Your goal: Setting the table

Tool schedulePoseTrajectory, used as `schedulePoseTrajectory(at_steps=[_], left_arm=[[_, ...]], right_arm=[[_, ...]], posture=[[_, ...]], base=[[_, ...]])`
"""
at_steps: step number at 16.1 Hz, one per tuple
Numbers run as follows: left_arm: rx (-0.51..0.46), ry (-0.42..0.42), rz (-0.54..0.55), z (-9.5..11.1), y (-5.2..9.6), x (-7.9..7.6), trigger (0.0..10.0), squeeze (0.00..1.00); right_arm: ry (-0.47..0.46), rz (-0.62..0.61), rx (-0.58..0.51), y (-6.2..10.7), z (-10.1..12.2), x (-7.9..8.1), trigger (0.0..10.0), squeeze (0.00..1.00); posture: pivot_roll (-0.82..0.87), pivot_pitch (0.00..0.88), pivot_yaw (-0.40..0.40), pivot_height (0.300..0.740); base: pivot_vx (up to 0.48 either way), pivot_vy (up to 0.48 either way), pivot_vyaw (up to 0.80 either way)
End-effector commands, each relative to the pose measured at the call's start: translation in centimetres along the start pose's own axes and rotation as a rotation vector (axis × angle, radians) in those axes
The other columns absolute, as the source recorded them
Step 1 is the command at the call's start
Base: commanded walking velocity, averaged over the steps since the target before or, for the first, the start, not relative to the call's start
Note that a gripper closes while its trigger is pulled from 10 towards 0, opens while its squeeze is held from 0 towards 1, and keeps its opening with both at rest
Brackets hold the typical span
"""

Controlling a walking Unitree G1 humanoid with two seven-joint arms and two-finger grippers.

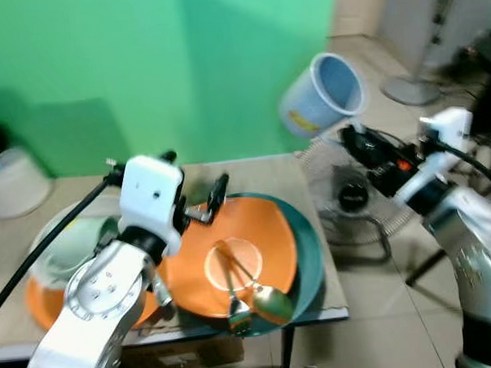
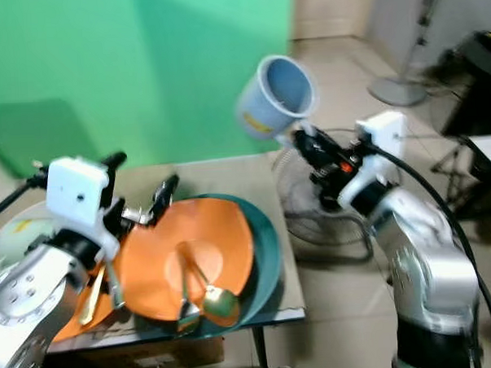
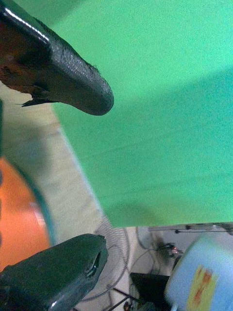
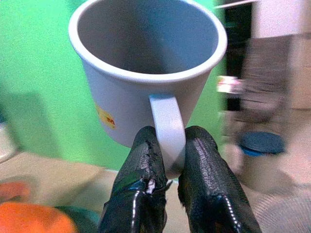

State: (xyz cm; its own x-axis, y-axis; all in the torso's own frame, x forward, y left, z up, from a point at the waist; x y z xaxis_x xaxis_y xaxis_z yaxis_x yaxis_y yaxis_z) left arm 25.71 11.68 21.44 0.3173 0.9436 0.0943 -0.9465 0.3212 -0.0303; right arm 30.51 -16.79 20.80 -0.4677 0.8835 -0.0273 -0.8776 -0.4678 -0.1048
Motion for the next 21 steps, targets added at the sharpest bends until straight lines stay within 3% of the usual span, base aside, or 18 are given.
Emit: schedulePoseTrajectory(at_steps=[1,4,7,11,21], left_arm=[[-0.008,-0.018,0.035,0.1,-0.1,0.2,10.0,0.0],[-0.01,0.01,0.156,0.3,0.7,1.6,10.0,0.0],[-0.023,-0.022,0.212,0.7,0.9,2.5,10.0,0.0],[-0.045,-0.043,0.214,1.4,0.6,2.6,10.0,0.0],[-0.096,-0.042,0.192,3.3,0.2,2.6,10.0,0.0]], right_arm=[[-0.005,-0.022,-0.021,0.4,0.8,0.3,10.0,0.0],[-0.032,-0.138,0.006,1.1,0.4,0.6,10.0,0.0],[-0.07,-0.202,0.01,1.0,0.2,1.0,10.0,0.0],[-0.099,-0.219,0.025,0.8,-0.1,1.2,10.0,0.0],[-0.116,-0.224,0.034,0.7,0.0,1.8,10.0,0.0]], posture=[[-0.06,0.0,0.06,0.74],[-0.05,0.0,0.041,0.74],[-0.04,0.0,0.032,0.74],[-0.04,0.0,0.03,0.74],[-0.04,0.0,0.04,0.74]], base=[[0.0,0.0,-0.76],[0.0,0.0,-0.76],[0.0,0.0,-0.76],[0.0,0.0,-0.77],[0.0,-0.276,-0.78]])
Point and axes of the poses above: a point about 5 cm out from each wrist's last joint towards the gripper, its own y axis pointing back from the gripper into the wrist, its own z axis along the axis of the wrist's last joint, x = y × z, the point moved 4 cm from there along -y, pointing out of the wrist towards the gripper, and after that the axes turned 7 degrees about y, right-handed, at the moved point
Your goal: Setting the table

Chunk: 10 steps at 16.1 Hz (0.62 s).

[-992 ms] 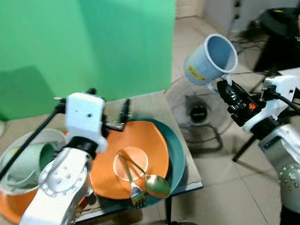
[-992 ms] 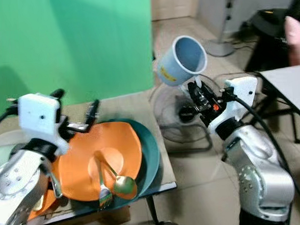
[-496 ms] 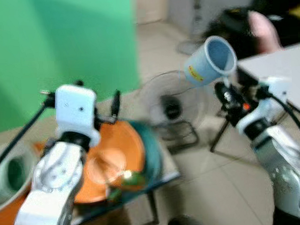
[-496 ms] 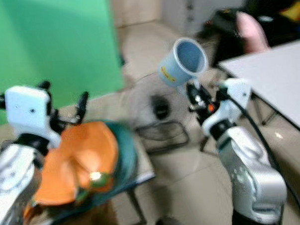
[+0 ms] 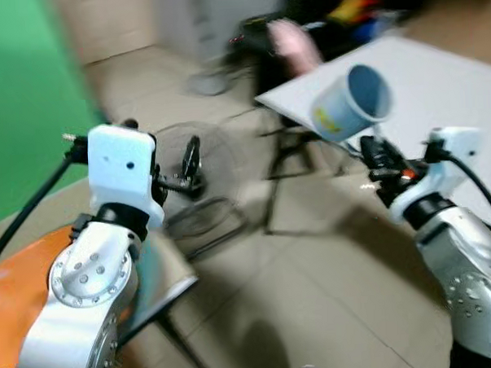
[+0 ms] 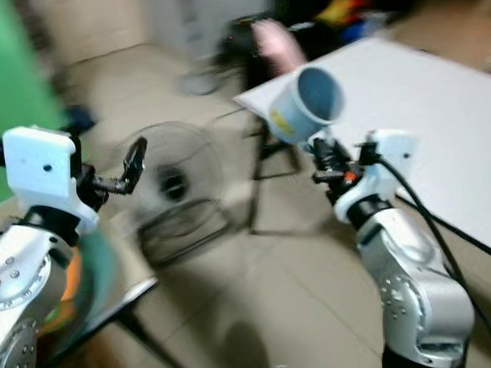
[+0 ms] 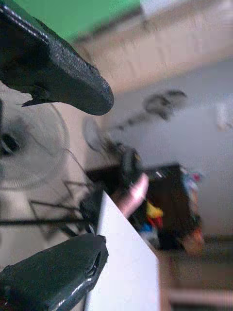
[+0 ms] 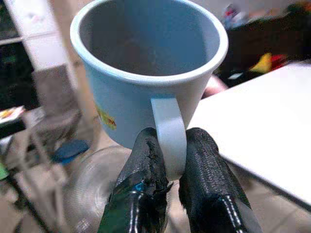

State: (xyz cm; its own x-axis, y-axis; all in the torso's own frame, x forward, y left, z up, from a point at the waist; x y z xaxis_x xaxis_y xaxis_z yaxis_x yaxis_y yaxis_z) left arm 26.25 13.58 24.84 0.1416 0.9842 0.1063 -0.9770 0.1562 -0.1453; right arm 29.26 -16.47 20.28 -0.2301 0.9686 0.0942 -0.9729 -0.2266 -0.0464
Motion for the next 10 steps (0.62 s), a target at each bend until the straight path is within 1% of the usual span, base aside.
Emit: schedulePoseTrajectory(at_steps=[1,3,7,8,9,10], left_arm=[[-0.006,-0.015,0.01,0.3,0.1,0.4,10.0,0.0],[-0.004,-0.019,0.01,0.3,0.1,0.5,10.0,0.0],[0.018,-0.01,0.049,0.0,-0.2,1.4,10.0,0.0],[0.032,-0.05,0.054,-0.4,-0.3,1.6,10.0,0.0],[0.068,-0.083,0.058,-1.4,-0.3,1.8,10.0,0.0],[0.093,-0.086,0.067,-2.4,-0.2,1.9,10.0,0.0]], right_arm=[[-0.023,0.042,-0.014,0.0,0.4,1.1,10.0,0.0],[-0.028,0.04,-0.015,0.0,0.4,1.2,10.0,0.0],[-0.038,0.036,-0.014,0.1,0.3,1.3,10.0,0.0],[-0.033,0.032,-0.004,0.1,0.1,1.3,10.0,0.0],[-0.016,0.022,0.027,0.2,-0.6,1.2,10.0,0.0],[-0.007,0.02,0.051,0.2,-1.1,1.4,10.0,0.0]], posture=[[-0.04,0.0,0.038,0.74],[-0.04,0.0,0.041,0.74],[-0.04,0.0,0.051,0.74],[-0.04,0.0,0.051,0.74],[-0.05,0.0,0.055,0.74],[-0.06,0.0,0.059,0.74]], base=[[0.0,-0.281,-0.78],[0.0,-0.277,-0.78],[0.0,0.0,-0.78],[0.0,0.0,-0.78],[0.0,0.0,-0.78],[0.0,0.0,-0.77]])
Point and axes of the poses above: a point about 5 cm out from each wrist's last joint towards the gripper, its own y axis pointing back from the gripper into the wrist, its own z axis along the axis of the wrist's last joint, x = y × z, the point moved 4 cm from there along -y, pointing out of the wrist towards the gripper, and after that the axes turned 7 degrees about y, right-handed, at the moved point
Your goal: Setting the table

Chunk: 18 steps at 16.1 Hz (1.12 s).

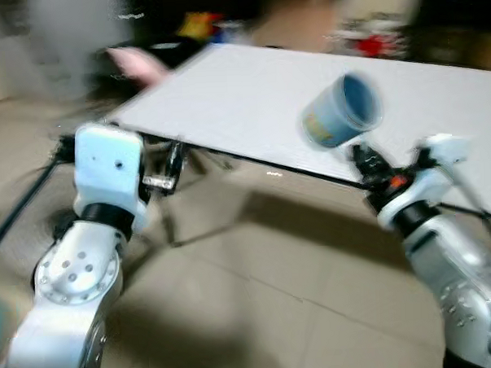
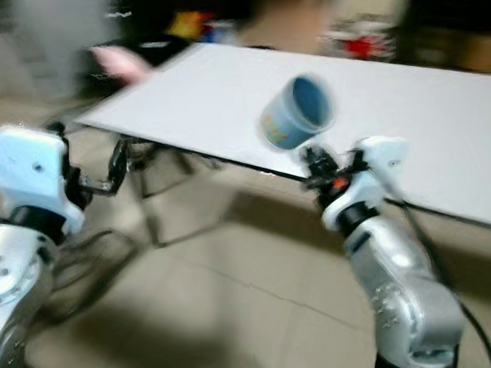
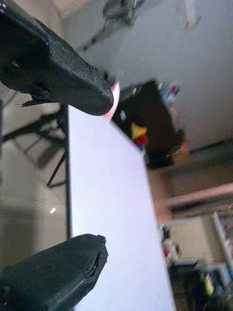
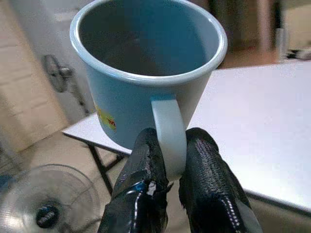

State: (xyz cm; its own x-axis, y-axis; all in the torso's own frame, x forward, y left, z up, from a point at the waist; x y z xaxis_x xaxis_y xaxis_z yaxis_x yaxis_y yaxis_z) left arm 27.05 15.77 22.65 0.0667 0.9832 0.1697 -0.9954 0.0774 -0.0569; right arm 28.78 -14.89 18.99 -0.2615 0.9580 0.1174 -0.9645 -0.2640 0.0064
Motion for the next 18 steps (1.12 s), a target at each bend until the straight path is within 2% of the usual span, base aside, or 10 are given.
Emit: schedulePoseTrajectory(at_steps=[1,2,5,6,8,9,10,13,18], left_arm=[[0.007,0.017,0.011,-0.6,0.0,0.0,10.0,0.0],[0.025,0.066,0.044,-1.3,-0.1,0.5,10.0,0.0],[0.069,0.118,0.092,-2.9,0.0,1.3,10.0,0.0],[0.102,0.133,0.115,-4.1,0.4,1.7,10.0,0.0],[0.134,0.127,0.121,-5.6,1.1,1.8,10.0,0.0],[0.137,0.139,0.122,-5.8,1.3,1.8,10.0,0.0],[0.143,0.13,0.122,-6.0,1.5,2.0,10.0,0.0],[0.139,0.127,0.116,-5.9,1.5,2.2,10.0,0.0],[0.093,0.128,0.13,-4.9,1.1,2.8,10.0,0.0]], right_arm=[[0.023,-0.014,0.011,0.0,-0.1,0.1,10.0,0.0],[0.048,-0.025,0.061,-0.3,-1.2,0.2,10.0,0.0],[0.083,-0.045,0.126,-0.7,-3.1,0.4,10.0,0.0],[0.103,-0.051,0.133,-1.2,-3.7,0.5,10.0,0.0],[0.078,-0.052,0.121,-1.8,-4.0,0.8,10.0,0.0],[0.071,-0.047,0.119,-1.9,-4.0,0.9,10.0,0.0],[0.123,-0.018,0.128,-2.1,-4.6,1.5,10.0,0.0],[0.184,-0.009,0.107,-2.5,-4.5,1.7,10.0,0.0],[0.15,0.033,0.039,-3.0,-3.4,2.7,10.0,0.0]], posture=[[-0.06,0.0,0.061,0.74],[-0.06,0.0,0.061,0.74],[-0.06,0.0,0.061,0.74],[-0.07,0.0,0.057,0.74],[-0.06,0.0,0.05,0.74],[-0.06,0.0,0.049,0.74],[-0.06,0.0,0.047,0.74],[-0.06,0.0,0.041,0.74],[-0.06,0.0,0.037,0.74]], base=[[0.0,0.0,-0.55],[0.0,0.0,0.0],[0.0,0.0,0.0],[0.0,0.0,0.0],[0.0,0.0,0.0],[0.0,0.0,0.0],[0.247,0.0,0.0],[0.257,0.0,0.0],[0.329,0.0,0.0]])
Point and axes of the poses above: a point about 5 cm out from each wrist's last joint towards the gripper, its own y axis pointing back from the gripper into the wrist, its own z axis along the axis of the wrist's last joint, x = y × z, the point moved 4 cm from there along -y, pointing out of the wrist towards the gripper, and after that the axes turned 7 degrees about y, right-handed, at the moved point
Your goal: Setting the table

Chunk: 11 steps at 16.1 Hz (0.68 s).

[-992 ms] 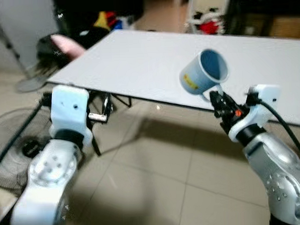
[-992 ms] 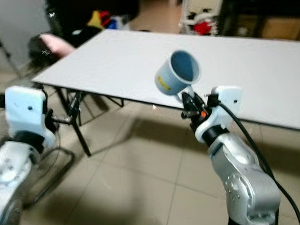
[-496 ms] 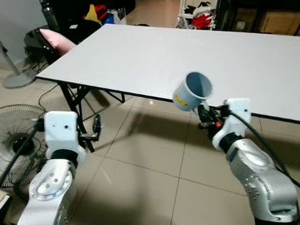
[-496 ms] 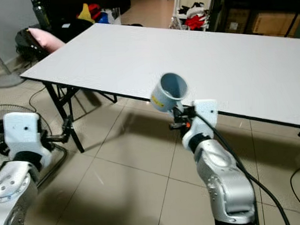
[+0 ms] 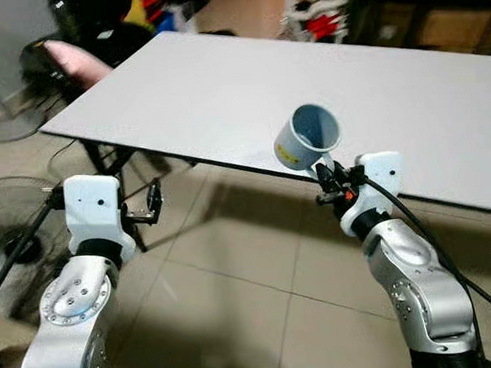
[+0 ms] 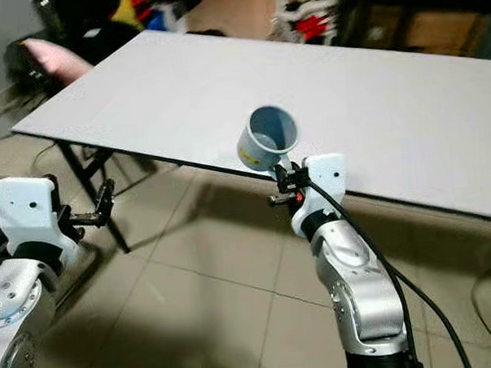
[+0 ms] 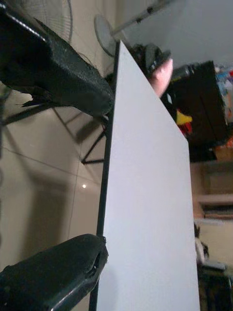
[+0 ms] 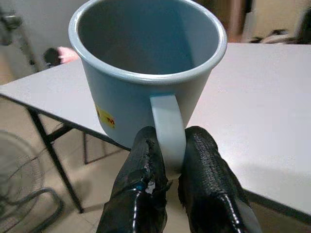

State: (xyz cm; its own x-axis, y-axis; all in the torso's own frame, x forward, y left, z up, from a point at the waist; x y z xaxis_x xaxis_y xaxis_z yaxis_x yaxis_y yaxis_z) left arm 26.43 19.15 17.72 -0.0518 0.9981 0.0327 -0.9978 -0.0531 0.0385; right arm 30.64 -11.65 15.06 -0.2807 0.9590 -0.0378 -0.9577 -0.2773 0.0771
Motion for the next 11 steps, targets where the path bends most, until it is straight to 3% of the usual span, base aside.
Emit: schedulePoseTrajectory(at_steps=[1,2,6,11], left_arm=[[-0.023,0.001,0.013,0.7,0.0,0.5,10.0,0.0],[-0.024,-0.001,0.014,0.7,0.0,0.5,10.0,0.0],[-0.028,-0.01,0.015,0.8,0.1,0.6,10.0,0.0],[-0.014,-0.026,0.025,0.5,0.5,1.0,10.0,0.0]], right_arm=[[-0.003,0.042,-0.042,-0.4,1.0,0.9,10.0,0.0],[0.033,0.065,-0.034,-0.5,0.9,1.1,10.0,0.0],[0.045,0.094,-0.037,-0.8,0.9,1.7,10.0,0.0],[0.021,0.14,-0.048,-0.8,1.1,2.6,10.0,0.0]], posture=[[-0.06,0.0,0.038,0.74],[-0.05,0.0,0.035,0.74],[-0.04,0.0,0.029,0.74],[-0.04,0.0,0.02,0.74]], base=[[0.368,0.0,0.0],[0.368,0.0,0.0],[0.367,0.0,0.8],[0.368,0.0,0.0]])
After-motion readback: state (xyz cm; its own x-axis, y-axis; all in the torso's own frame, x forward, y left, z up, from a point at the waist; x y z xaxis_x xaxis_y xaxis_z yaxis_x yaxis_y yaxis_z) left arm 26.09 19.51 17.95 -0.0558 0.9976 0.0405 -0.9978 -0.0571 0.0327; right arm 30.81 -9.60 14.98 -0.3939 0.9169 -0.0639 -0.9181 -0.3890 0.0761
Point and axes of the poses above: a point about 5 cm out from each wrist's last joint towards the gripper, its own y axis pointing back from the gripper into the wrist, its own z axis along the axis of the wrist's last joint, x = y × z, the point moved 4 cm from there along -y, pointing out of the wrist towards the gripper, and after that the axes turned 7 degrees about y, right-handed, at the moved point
